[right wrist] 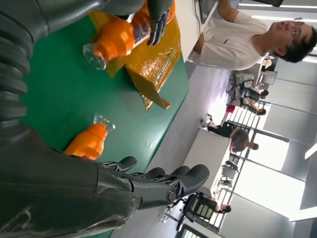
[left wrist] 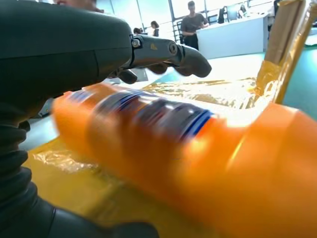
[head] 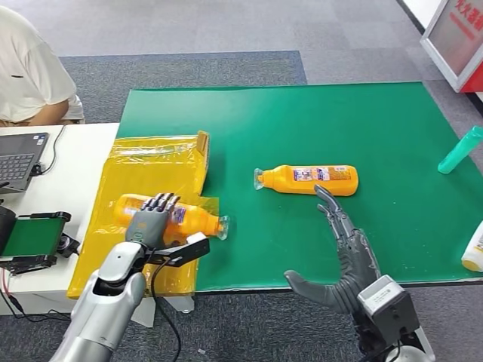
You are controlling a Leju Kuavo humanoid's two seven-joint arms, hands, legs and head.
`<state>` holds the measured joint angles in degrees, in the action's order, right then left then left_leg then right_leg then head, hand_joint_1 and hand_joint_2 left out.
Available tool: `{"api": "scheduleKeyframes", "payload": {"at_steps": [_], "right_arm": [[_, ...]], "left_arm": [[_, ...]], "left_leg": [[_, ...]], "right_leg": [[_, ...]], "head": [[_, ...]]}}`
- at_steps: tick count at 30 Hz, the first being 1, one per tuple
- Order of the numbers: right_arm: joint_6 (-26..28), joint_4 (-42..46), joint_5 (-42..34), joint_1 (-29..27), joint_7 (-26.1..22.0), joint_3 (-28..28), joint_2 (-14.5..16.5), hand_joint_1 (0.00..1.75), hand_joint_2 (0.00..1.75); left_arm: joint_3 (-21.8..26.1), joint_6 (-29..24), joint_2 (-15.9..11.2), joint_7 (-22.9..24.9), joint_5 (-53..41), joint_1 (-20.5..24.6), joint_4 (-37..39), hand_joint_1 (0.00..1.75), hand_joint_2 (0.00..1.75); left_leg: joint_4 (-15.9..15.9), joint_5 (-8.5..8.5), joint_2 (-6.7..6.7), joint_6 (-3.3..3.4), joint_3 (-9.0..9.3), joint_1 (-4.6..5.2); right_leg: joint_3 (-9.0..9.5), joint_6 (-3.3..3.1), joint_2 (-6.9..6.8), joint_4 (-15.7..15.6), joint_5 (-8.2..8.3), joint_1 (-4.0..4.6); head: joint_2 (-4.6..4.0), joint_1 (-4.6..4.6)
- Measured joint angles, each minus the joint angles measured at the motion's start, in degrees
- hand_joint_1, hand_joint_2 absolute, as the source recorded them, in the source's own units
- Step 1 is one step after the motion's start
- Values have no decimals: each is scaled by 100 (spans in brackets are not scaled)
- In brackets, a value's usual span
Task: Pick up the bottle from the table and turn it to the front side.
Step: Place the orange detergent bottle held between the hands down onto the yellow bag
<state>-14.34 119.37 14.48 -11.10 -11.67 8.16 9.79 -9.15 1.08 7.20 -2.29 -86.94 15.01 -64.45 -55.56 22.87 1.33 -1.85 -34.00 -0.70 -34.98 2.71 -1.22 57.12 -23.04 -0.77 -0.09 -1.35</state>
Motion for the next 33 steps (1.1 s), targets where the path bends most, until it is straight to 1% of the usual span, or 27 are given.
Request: {"api": "scheduleKeyframes", "payload": {"at_steps": [5,10,13,16,20,24,26,30,33], "right_arm": [[-4,19,21,-15,2,-57,-2,0,175],[1,34,48,-38,-6,-97,-2,0,175],[20,61,63,-88,-11,-138,-2,0,175],[24,106,84,-151,-7,-176,-2,0,175],[43,190,157,-239,25,-236,-2,0,175],[80,251,207,-317,70,-291,-1,0,175],[115,254,245,-334,79,-294,0,0,175],[230,274,328,-401,125,-296,1,0,175],[256,290,276,-530,298,-311,12,0,175]], "left_arm": [[1,-13,36,0,-2,-12,95,0,0],[-27,-126,2,33,-127,-86,147,0,0],[-25,-310,-12,-28,-7,-178,155,0,0],[-3,-384,-16,-195,270,-300,44,0,0],[116,-301,41,-512,1016,-598,-462,0,0],[274,-117,231,-769,1888,-856,-1180,0,0],[304,-135,314,-871,2232,-932,-1454,0,0],[336,-299,428,-932,2693,-1112,-1996,0,0],[363,-265,473,-845,2911,-1323,-2371,0,0]], "left_leg": [[0,-1,0,-1,1,0],[0,-1,0,0,1,0],[0,0,0,0,1,0],[0,0,0,0,1,0],[0,0,0,0,1,0],[0,3,-1,2,-1,0],[0,4,-1,3,-1,0],[0,3,-1,3,0,0],[0,5,0,3,1,0]], "right_leg": [[1,0,0,0,0,1],[2,0,0,0,0,1],[3,0,0,0,0,0],[4,0,0,0,0,0],[1,0,0,0,-1,1],[2,2,-1,0,-2,0],[3,2,-1,0,-1,0],[3,1,-1,0,-1,0],[4,1,-1,0,-3,0]], "head": [[0,1],[0,0],[0,-1],[0,0],[-1,1],[0,-1],[0,0],[0,0],[-1,-1]]}}
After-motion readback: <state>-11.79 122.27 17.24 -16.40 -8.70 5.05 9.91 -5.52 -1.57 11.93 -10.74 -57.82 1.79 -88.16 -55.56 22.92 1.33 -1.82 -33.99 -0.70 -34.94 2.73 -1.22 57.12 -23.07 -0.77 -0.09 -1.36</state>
